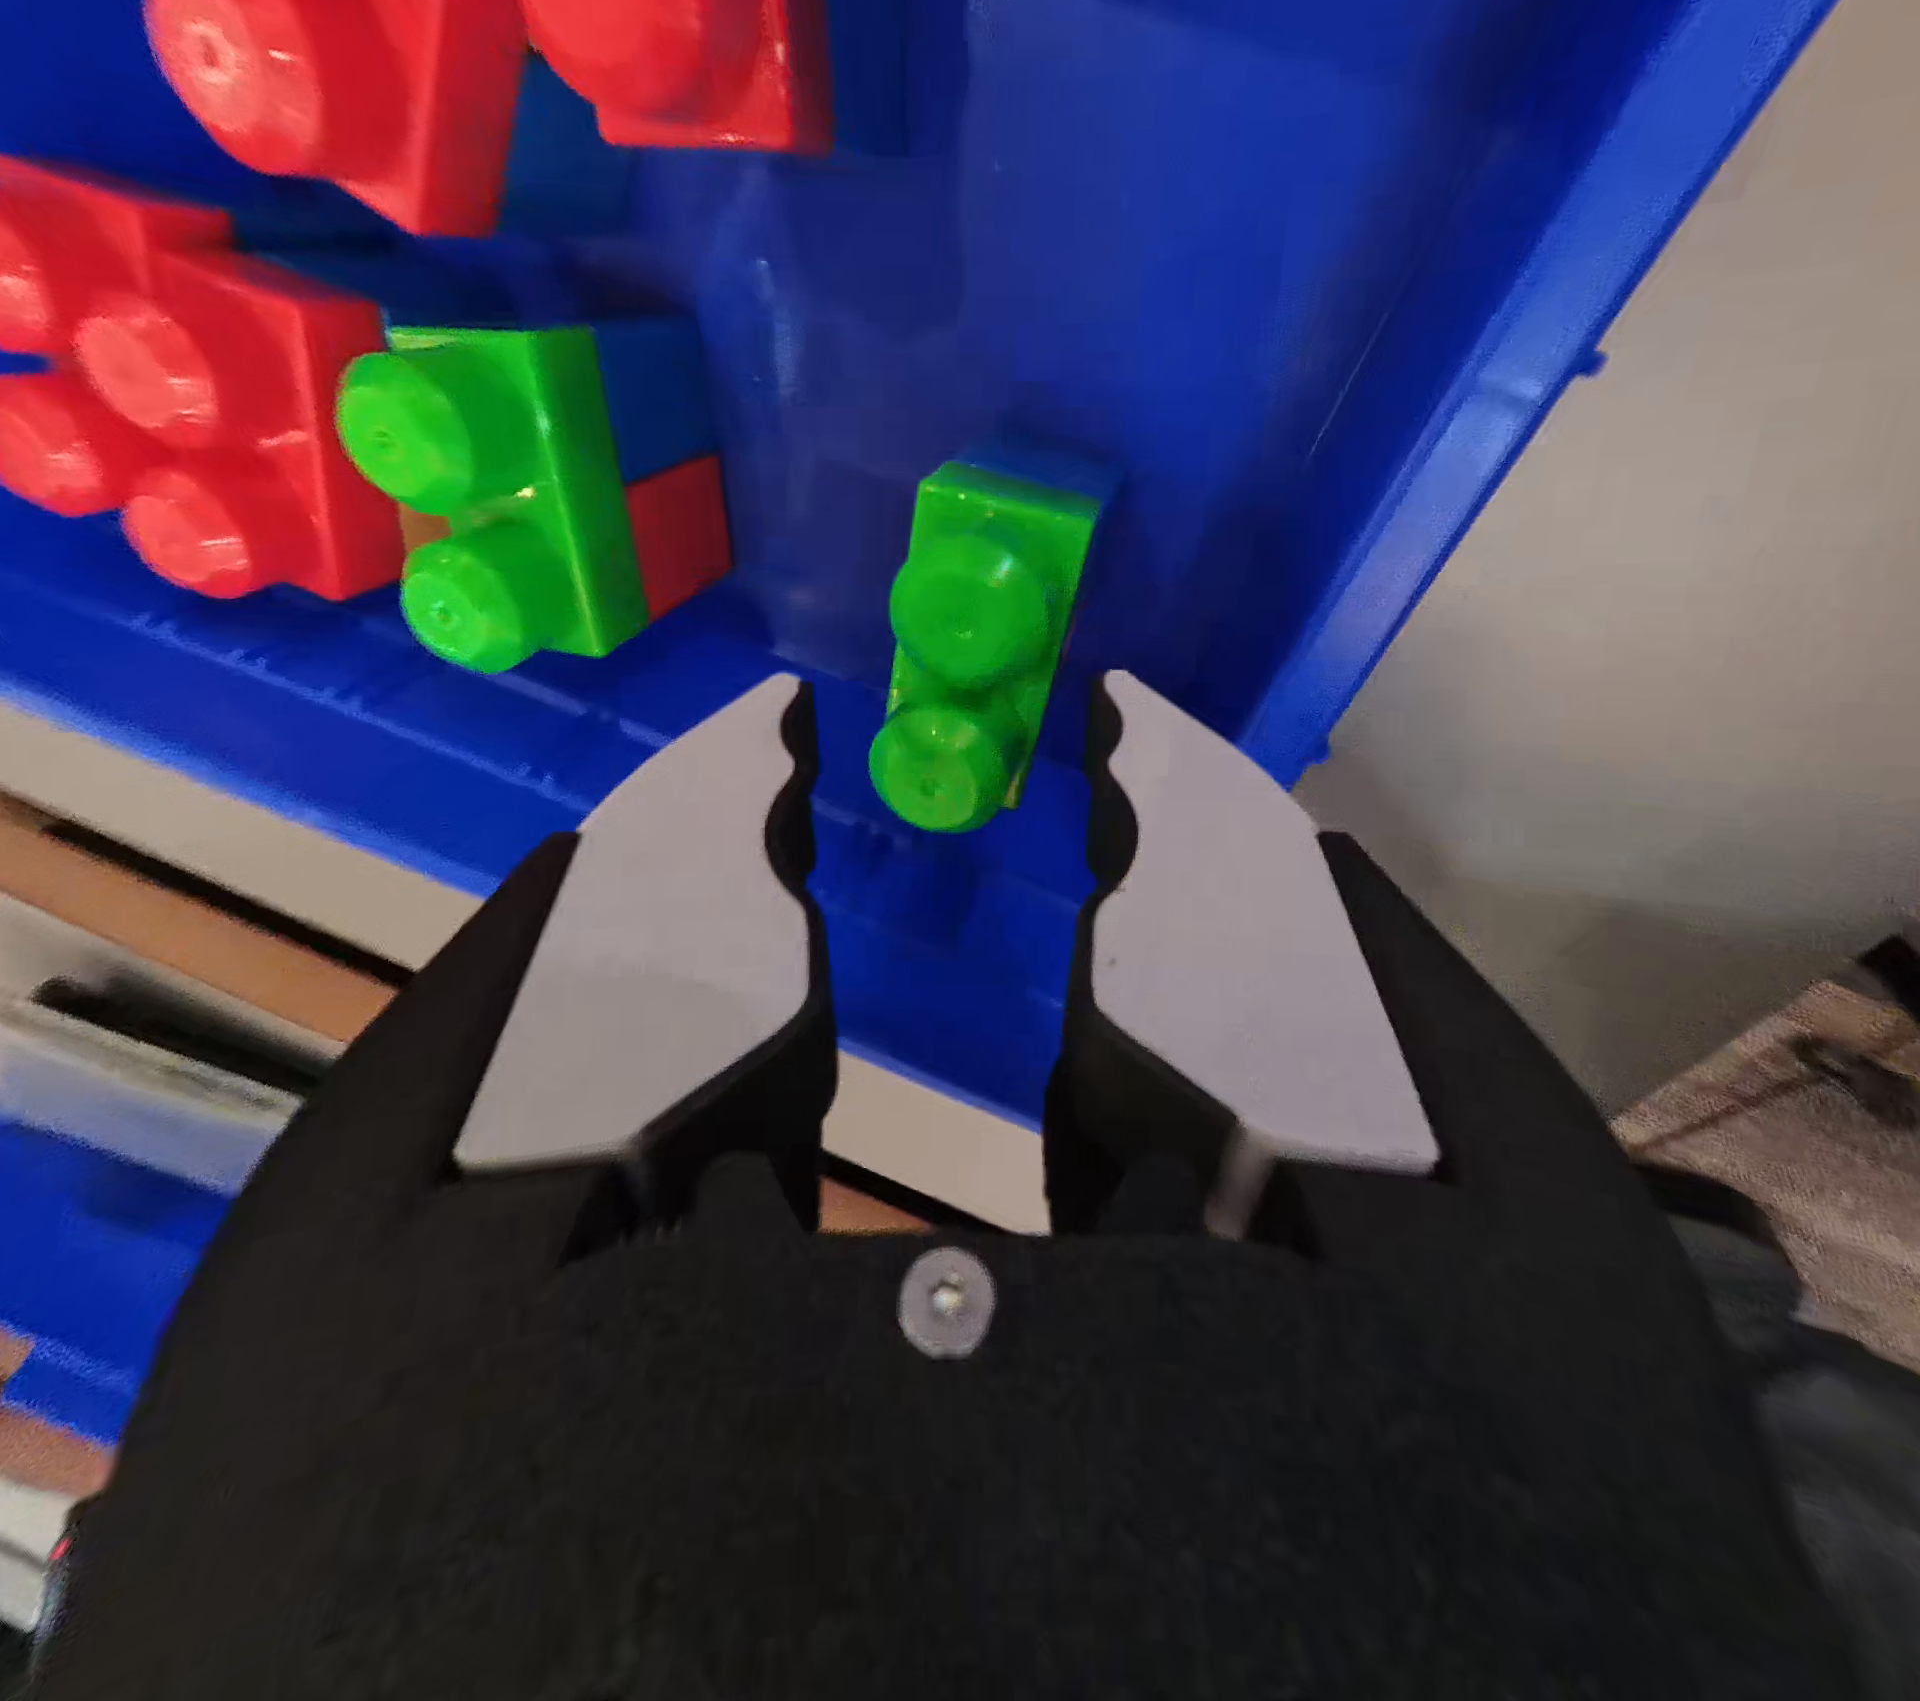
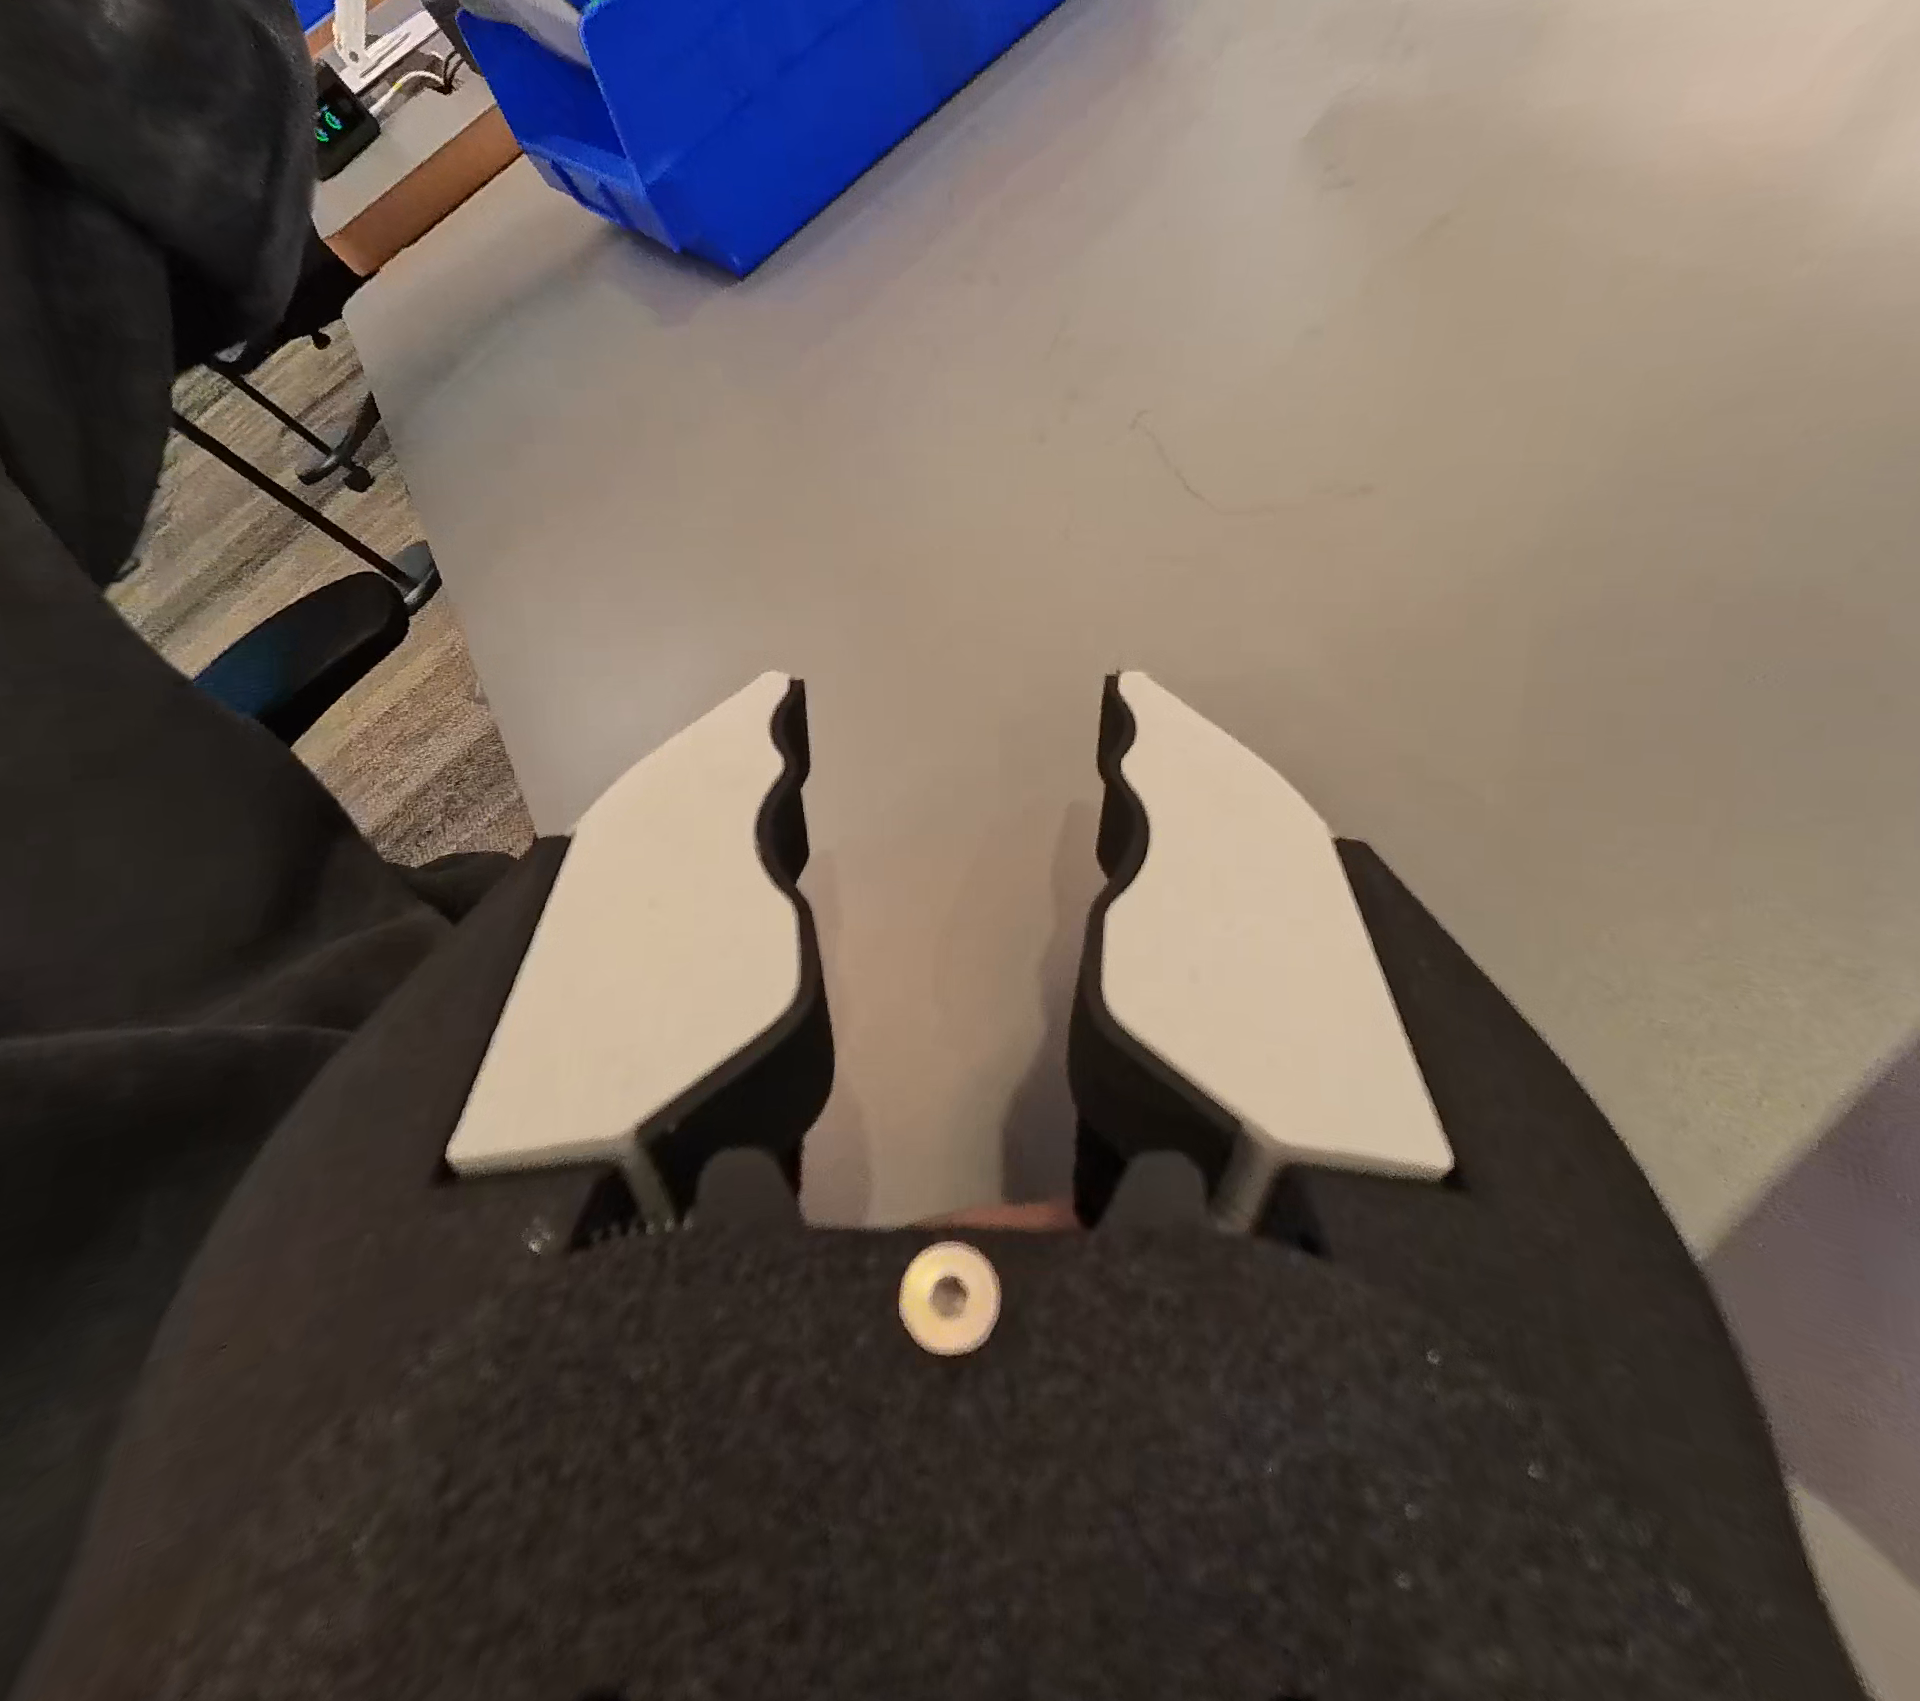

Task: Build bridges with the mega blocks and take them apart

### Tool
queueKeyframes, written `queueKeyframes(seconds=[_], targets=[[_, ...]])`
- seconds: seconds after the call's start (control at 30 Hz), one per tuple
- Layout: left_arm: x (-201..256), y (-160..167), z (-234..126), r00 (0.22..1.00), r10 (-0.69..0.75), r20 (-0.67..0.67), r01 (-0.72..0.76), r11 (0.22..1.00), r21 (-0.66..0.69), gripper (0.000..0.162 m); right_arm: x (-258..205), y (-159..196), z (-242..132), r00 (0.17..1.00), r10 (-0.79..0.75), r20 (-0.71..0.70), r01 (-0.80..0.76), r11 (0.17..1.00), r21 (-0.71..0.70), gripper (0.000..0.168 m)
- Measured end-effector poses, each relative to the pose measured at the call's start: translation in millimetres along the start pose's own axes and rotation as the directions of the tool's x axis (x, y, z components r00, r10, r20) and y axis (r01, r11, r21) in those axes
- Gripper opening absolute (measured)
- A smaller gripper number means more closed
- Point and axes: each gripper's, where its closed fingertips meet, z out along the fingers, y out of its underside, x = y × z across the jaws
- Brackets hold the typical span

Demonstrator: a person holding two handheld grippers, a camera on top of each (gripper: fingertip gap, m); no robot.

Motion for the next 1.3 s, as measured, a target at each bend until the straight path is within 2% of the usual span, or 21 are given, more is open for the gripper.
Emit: queueKeyframes(seconds=[0.07, 0.2, 0.27, 0.3, 0.4, 0.5, 0.67, 0.73, 0.8, 0.83, 0.97, 1.03, 1.1, 1.2, 1.3], targets=[[2, 3, 8, 0.998, 0.004, -0.057, -0.005, 1.0, -0.013, 0.05, 1, 0, 0, 1.0, 0.006, -0.002, -0.006, 1.0, 0.001, 0.053], [1, 10, 17, 0.996, 0.031, -0.078, -0.035, 0.998, -0.057, 0.051, 2, 1, 1, 1.0, 0.016, -0.004, -0.016, 1.0, -0.007, 0.053], [4, 11, 21, 0.995, 0.038, -0.095, -0.044, 0.997, -0.067, 0.045, 2, 1, 1, 1.0, 0.014, -0.005, -0.014, 1.0, -0.01, 0.053], [5, 11, 24, 0.994, 0.044, -0.102, -0.051, 0.997, -0.064, 0.037, 2, 1, 1, 1.0, 0.015, -0.005, -0.015, 1.0, -0.011, 0.053], [6, 7, 21, 0.993, 0.058, -0.1, -0.064, 0.997, -0.052, 0.035, 2, 2, 2, 1.0, 0.022, 0.0, -0.023, 1.0, -0.019, 0.053], [2, 0, 8, 0.996, 0.015, -0.086, -0.017, 1.0, -0.017, 0.035, 2, 2, 2, 1.0, 0.017, -0.003, -0.017, 1.0, -0.019, 0.052], [-13, -17, -28, 0.981, -0.191, -0.026, 0.191, 0.981, -0.02, 0.034, 0, 0, 4, 1.0, -0.016, -0.023, 0.016, 1.0, -0.017, 0.053], [-15, -35, -52, 0.963, -0.269, -0.009, 0.269, 0.963, 0.019, 0.034, 0, -4, 5, 0.997, -0.05, -0.05, 0.05, 0.999, 0.0, 0.054], [-8, -66, -80, 0.939, -0.333, -0.081, 0.34, 0.935, 0.099, 0.034, 3, -10, 9, 0.988, -0.106, -0.115, 0.108, 0.994, 0.01, 0.059], [-3, -82, -92, 0.928, -0.352, -0.12, 0.366, 0.922, 0.128, 0.034, 7, -16, 12, 0.975, -0.139, -0.172, 0.145, 0.989, 0.019, 0.068], [15, -146, -123, 0.88, -0.419, -0.225, 0.459, 0.872, 0.169, 0.034, 11, -49, 30, 0.868, -0.342, -0.36, 0.364, 0.931, -0.007, 0.082], [28, -181, -130, 0.851, -0.432, -0.299, 0.494, 0.852, 0.174, 0.034, 3, -70, 45, 0.804, -0.431, -0.409, 0.458, 0.888, -0.037, 0.086], [42, -212, -129, 0.835, -0.43, -0.343, 0.505, 0.846, 0.17, 0.034, -10, -94, 63, 0.776, -0.471, -0.419, 0.509, 0.86, -0.024, 0.086], [63, -249, -121, 0.839, -0.41, -0.358, 0.486, 0.86, 0.155, 0.034, -18, -125, 81, 0.761, -0.471, -0.447, 0.527, 0.85, 0.001, 0.086], [87, -275, -115, 0.837, -0.375, -0.399, 0.466, 0.87, 0.159, 0.034, -17, -142, 88, 0.789, -0.429, -0.44, 0.497, 0.866, 0.049, 0.086]])
